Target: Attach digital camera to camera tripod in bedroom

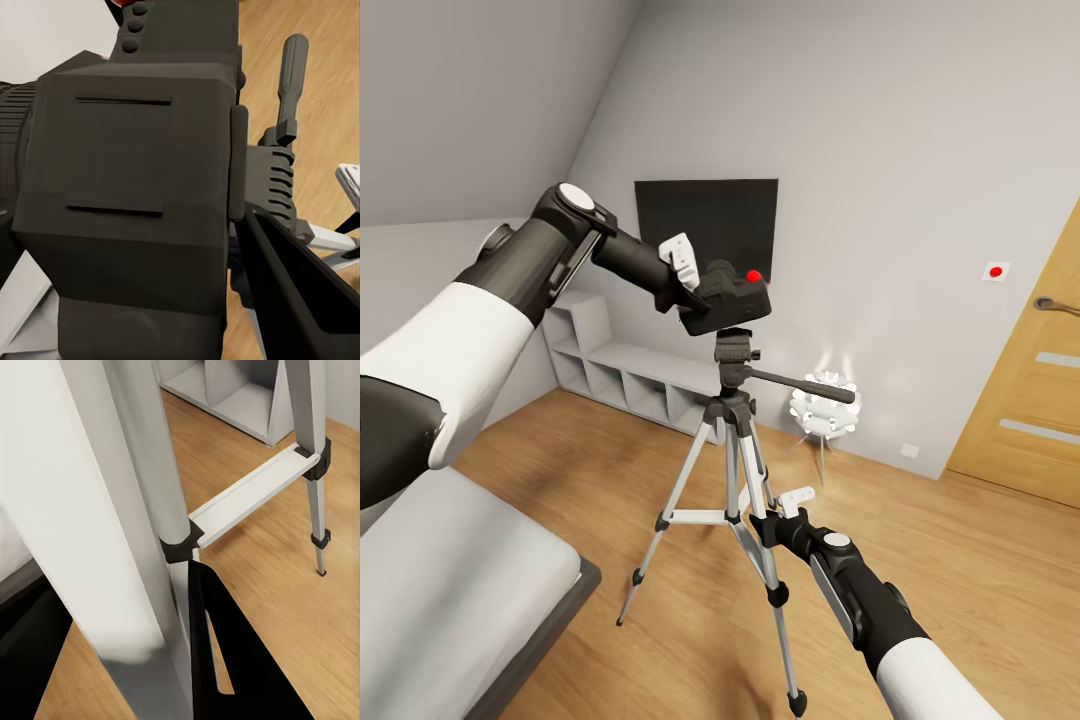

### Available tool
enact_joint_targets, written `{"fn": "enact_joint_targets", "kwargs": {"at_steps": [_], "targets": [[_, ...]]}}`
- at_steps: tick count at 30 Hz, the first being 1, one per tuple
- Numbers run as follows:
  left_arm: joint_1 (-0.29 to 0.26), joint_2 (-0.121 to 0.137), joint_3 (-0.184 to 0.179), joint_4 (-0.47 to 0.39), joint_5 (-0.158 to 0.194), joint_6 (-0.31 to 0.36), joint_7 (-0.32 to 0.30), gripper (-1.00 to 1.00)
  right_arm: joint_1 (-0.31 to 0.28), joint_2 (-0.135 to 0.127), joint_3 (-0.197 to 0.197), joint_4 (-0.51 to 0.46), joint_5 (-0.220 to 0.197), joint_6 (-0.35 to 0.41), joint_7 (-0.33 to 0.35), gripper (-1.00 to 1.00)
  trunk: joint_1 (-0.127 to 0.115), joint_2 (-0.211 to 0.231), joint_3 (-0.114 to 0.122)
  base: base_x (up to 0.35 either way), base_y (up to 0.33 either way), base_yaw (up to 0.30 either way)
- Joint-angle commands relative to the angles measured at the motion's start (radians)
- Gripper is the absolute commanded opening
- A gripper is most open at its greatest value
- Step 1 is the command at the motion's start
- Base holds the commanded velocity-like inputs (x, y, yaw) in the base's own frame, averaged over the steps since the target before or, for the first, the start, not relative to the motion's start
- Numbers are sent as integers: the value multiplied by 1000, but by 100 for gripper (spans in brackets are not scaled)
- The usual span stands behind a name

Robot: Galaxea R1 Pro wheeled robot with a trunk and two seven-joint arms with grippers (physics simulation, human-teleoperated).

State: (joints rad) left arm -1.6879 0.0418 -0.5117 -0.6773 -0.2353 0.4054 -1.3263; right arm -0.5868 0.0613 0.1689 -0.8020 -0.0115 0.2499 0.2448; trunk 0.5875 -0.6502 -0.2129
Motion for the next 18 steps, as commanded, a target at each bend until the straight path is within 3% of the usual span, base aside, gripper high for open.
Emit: {"fn": "enact_joint_targets", "kwargs": {"at_steps": [1,18], "targets": [[-2,0,-2,-1,-2,7,-4,-100,-1,0,0,-1,7,5,1,-100,0,-1,-2,0,0,0],[-1,0,-3,8,-9,6,-4,-100,-1,0,0,0,7,5,-1,-100,0,-1,-2,0,0,0]]}}
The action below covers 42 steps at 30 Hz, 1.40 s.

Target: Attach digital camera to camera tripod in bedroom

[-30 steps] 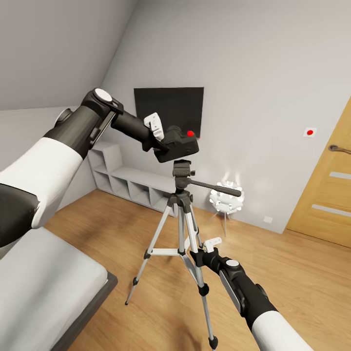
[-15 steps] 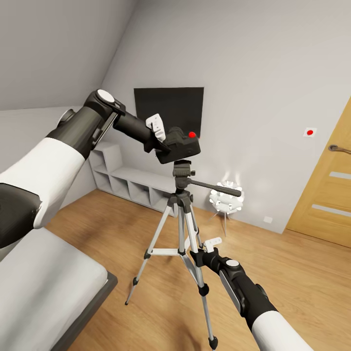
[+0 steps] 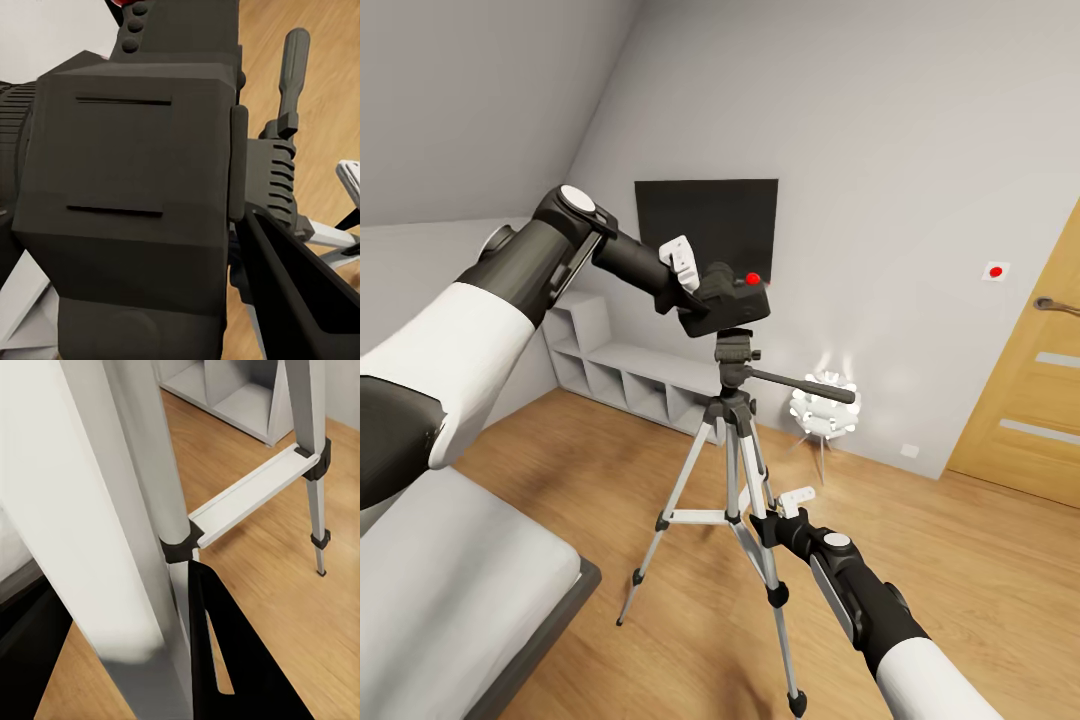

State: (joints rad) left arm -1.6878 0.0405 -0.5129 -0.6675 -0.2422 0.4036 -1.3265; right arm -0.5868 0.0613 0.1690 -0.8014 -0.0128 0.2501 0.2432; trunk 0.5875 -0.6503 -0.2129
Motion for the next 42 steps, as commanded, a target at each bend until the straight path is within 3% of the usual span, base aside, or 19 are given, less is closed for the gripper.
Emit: {"fn": "enact_joint_targets", "kwargs": {"at_steps": [1,5,6,34,42], "targets": [[-1,1,-2,-2,-3,7,-3,-100,-1,0,0,-1,8,5,1,-100,0,-1,-2,0,0,0],[-1,1,-2,-1,-4,-7,-3,-100,-1,0,0,-1,8,5,1,-100,0,-1,-2,0,0,0],[-1,1,-2,-1,-4,-14,-3,100,-1,0,0,-1,8,5,1,-100,0,-1,-2,0,0,0],[-1,-4,-4,0,-6,-26,10,100,-1,0,0,-1,8,5,1,-100,0,-1,-2,0,0,0],[-2,-1,1,6,7,-22,14,100,-1,0,0,-1,8,5,1,-100,0,-1,-2,0,0,0]]}}
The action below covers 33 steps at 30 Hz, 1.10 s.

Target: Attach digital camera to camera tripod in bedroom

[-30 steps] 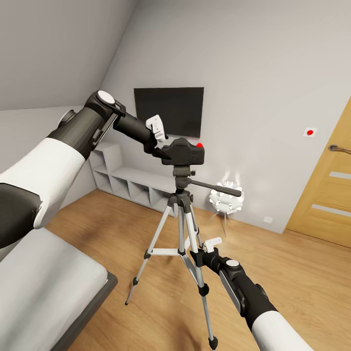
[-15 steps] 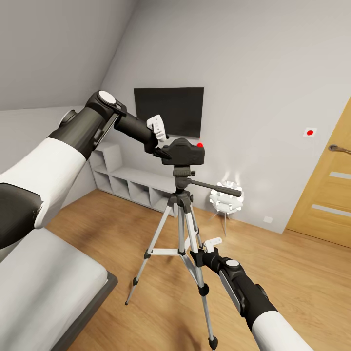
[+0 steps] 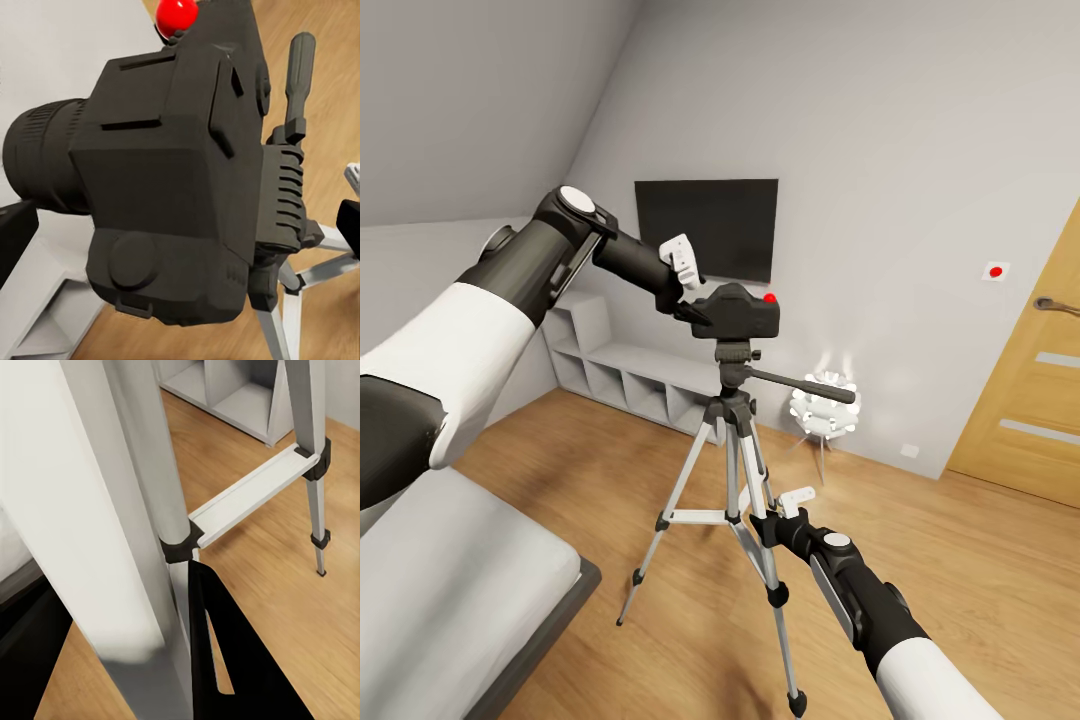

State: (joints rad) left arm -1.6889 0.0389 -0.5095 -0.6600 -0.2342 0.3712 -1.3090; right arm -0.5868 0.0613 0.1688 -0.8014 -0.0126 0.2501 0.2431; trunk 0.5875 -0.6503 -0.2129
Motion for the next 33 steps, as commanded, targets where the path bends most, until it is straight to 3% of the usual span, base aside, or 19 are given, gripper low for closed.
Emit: {"fn": "enact_joint_targets", "kwargs": {"at_steps": [1,6,7,9,10,14,15,20,21,26,28,33], "targets": [[-1,2,-1,-1,0,12,-3,100,-1,0,0,-1,8,5,1,-100,0,-1,-2,0,0,0],[-1,5,34,0,3,21,14,100,-1,0,0,-1,8,5,1,-100,0,-1,-2,0,0,0],[-1,8,76,0,4,23,24,100,-1,0,0,-1,8,5,1,-100,0,-1,-2,0,0,0],[-1,10,112,1,5,25,30,100,-1,0,0,-1,8,5,1,-100,0,-1,-2,0,0,0],[-1,14,154,5,5,30,38,100,-1,0,0,-1,8,5,1,-100,0,-1,-2,0,0,0],[-1,25,249,22,5,64,56,100,-1,0,0,-1,8,6,1,-100,0,-1,-2,0,0,0],[-1,34,296,33,5,95,62,100,-1,0,0,-1,8,5,1,-100,0,-1,-2,0,0,0],[-1,72,378,70,4,188,71,100,-1,0,0,-1,8,6,1,-100,0,-1,-2,0,0,0],[-1,94,394,91,4,226,74,100,-1,0,0,-1,8,5,1,-100,0,-1,-2,0,0,0],[-1,159,414,177,3,310,96,100,-1,0,0,-1,7,6,1,-100,0,-1,-2,0,0,0],[-1,194,419,259,3,341,121,100,-1,0,0,-1,7,6,1,-100,0,-1,-2,0,0,0],[-1,231,422,472,3,360,181,100,-1,0,0,-1,6,6,1,-100,0,-1,-2,0,0,0]]}}
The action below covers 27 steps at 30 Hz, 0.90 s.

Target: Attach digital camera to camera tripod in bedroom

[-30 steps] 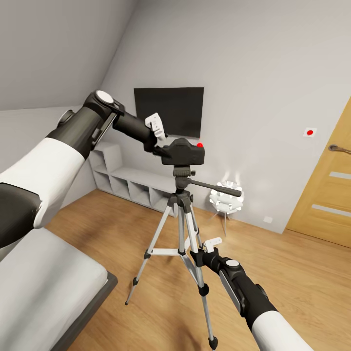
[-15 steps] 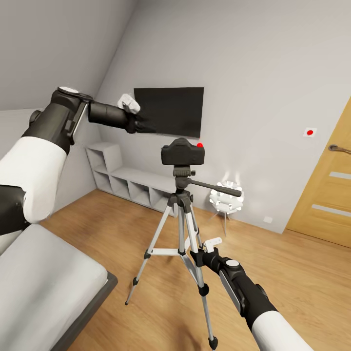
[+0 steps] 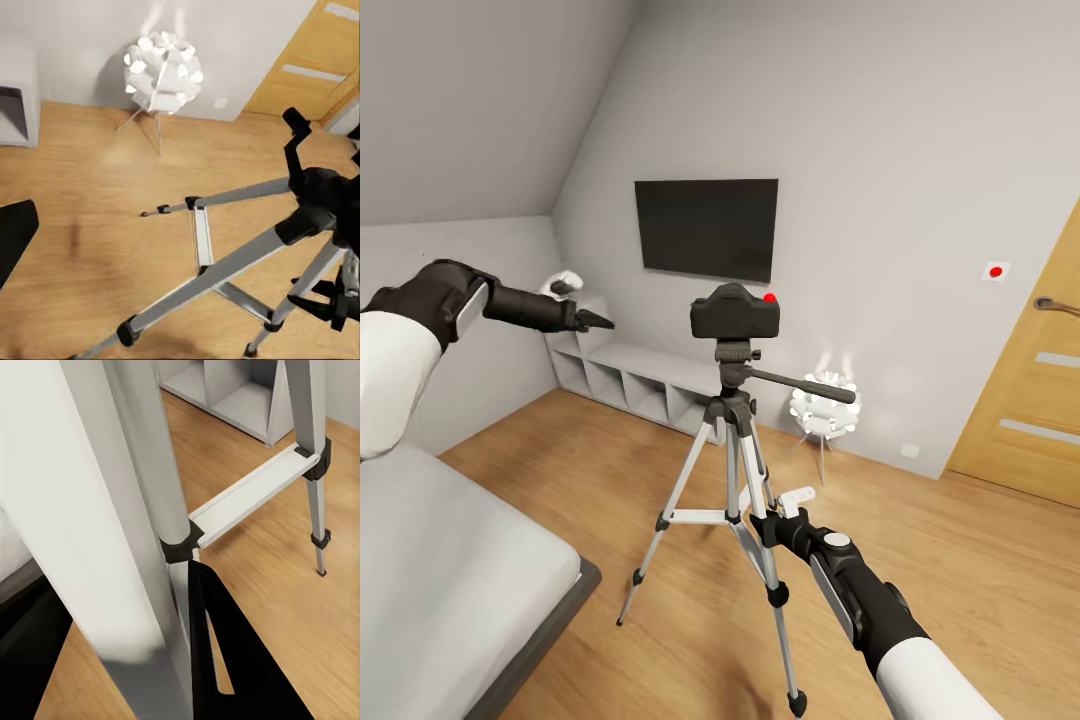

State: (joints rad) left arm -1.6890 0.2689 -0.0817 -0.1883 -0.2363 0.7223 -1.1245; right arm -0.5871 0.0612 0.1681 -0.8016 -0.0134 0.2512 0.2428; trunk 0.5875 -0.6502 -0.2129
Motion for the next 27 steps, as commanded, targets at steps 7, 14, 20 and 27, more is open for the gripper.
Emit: {"fn": "enact_joint_targets", "kwargs": {"at_steps": [7,14,20,27], "targets": [[7,32,-4,150,2,-78,61,100,0,0,1,1,6,5,1,-100,0,-1,-2,0,0,0],[87,69,-4,179,10,-159,113,100,0,0,1,2,6,5,1,-100,0,-1,-2,0,0,0],[230,80,-2,184,58,-174,129,100,0,1,1,4,5,5,1,-100,0,-1,-2,0,0,0],[444,81,-1,185,171,-183,148,100,0,1,1,6,4,5,1,-100,0,-1,-2,0,0,0]]}}
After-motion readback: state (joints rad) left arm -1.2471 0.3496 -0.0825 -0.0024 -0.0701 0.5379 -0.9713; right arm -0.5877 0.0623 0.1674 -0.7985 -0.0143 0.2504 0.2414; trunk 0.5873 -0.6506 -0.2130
